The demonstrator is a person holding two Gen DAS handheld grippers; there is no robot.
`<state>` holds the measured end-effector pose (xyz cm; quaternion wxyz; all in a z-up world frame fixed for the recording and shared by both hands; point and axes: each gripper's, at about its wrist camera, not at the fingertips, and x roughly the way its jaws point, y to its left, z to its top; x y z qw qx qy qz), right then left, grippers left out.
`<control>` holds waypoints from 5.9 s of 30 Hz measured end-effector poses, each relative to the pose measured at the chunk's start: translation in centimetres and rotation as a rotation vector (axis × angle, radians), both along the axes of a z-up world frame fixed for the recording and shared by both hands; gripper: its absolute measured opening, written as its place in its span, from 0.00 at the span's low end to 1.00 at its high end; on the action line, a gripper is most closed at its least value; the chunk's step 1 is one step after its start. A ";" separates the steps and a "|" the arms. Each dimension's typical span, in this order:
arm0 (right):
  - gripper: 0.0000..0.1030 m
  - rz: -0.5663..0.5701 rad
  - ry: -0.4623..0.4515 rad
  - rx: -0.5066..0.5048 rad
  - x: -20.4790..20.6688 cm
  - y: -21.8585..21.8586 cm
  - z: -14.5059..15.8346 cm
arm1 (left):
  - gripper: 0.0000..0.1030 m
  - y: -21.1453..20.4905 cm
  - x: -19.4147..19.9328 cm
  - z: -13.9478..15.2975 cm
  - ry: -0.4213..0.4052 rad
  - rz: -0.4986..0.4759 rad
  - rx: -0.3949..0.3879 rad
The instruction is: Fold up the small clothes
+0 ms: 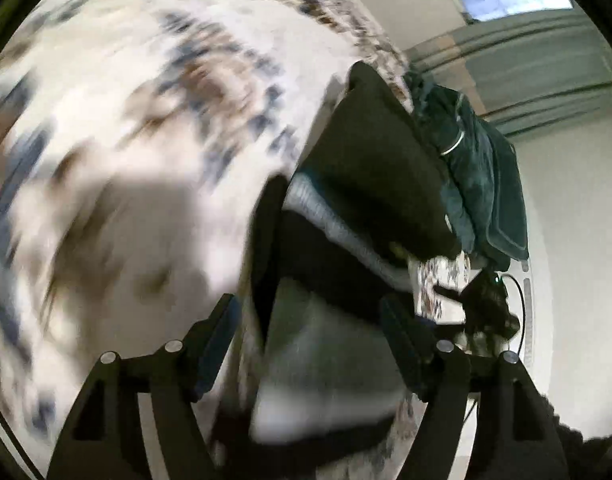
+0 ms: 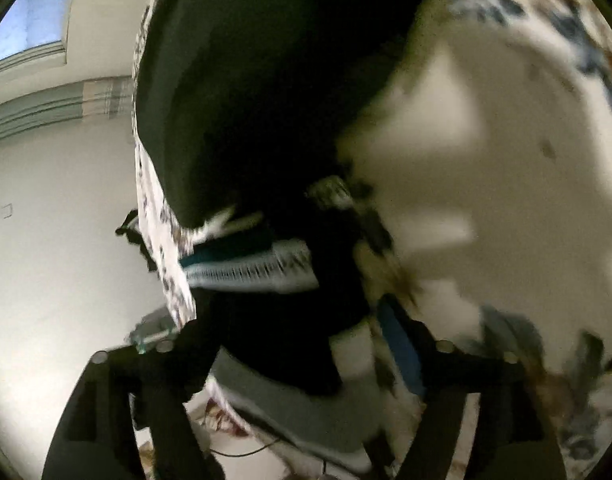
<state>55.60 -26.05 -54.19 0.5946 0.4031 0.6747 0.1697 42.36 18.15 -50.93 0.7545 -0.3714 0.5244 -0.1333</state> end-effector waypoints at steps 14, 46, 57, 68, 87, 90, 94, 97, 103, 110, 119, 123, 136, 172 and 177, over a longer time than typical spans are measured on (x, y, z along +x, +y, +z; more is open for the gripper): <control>0.83 0.256 -0.022 0.145 1.6 2.6 -5.4 | 0.75 -6.6 -13.0 -6.1 0.100 0.283 -0.208; 0.15 -0.165 -0.218 0.094 -10.2 2.2 0.8 | 0.26 -4.6 -2.5 -0.8 -0.012 0.198 -0.115; 0.15 -0.385 -0.107 -0.031 -24.4 -1.7 1.4 | 0.26 -11.3 2.4 -3.7 0.118 -0.138 -0.008; 0.51 -0.272 0.099 -0.053 -26.6 -4.0 -3.5 | 0.58 -10.5 -0.1 -1.3 0.112 -0.055 0.136; 0.56 -0.087 -0.059 -0.264 -12.2 -4.9 -0.4 | 1.00 -11.3 -17.7 -8.8 0.327 0.060 0.603; 0.56 -0.052 -0.008 -0.205 -7.8 -2.6 -2.5 | 1.00 -12.2 -16.3 -9.8 0.403 0.059 0.683; 0.10 -0.061 -0.081 -0.252 -6.5 -2.5 -1.1 | 1.00 -12.3 -16.1 -9.9 0.414 0.074 0.688; 0.09 -0.091 -0.126 -0.319 -6.3 -2.9 0.9 | 1.00 -11.5 -16.7 -8.9 0.405 0.078 0.651; 0.16 0.050 -0.063 -0.327 -5.1 -1.7 -1.3 | 1.00 -9.2 -20.4 -6.1 0.433 0.157 0.535; 0.56 0.051 0.109 -0.184 -15.1 -6.2 -1.0 | 1.00 -6.5 -22.4 -3.2 0.387 0.269 0.484; 0.05 -0.083 0.084 -0.112 -22.9 -5.8 -1.3 | 1.00 -6.6 -18.9 -2.3 0.325 0.249 0.519; 0.05 -0.106 -0.020 -0.251 -23.7 -7.9 2.9 | 1.00 -8.6 -16.2 -2.2 0.286 0.228 0.508; 0.52 0.089 0.035 -0.442 -18.2 -6.6 3.7 | 1.00 -8.5 -15.0 -4.4 0.171 0.236 0.310; 0.68 0.363 -0.071 -0.259 -1.2 9.8 4.9 | 0.71 -6.1 -9.6 -4.2 0.120 0.074 0.165; 0.96 0.096 0.036 -0.237 -8.7 -3.4 1.8 | 0.71 -8.1 -5.6 -5.1 0.122 0.009 0.130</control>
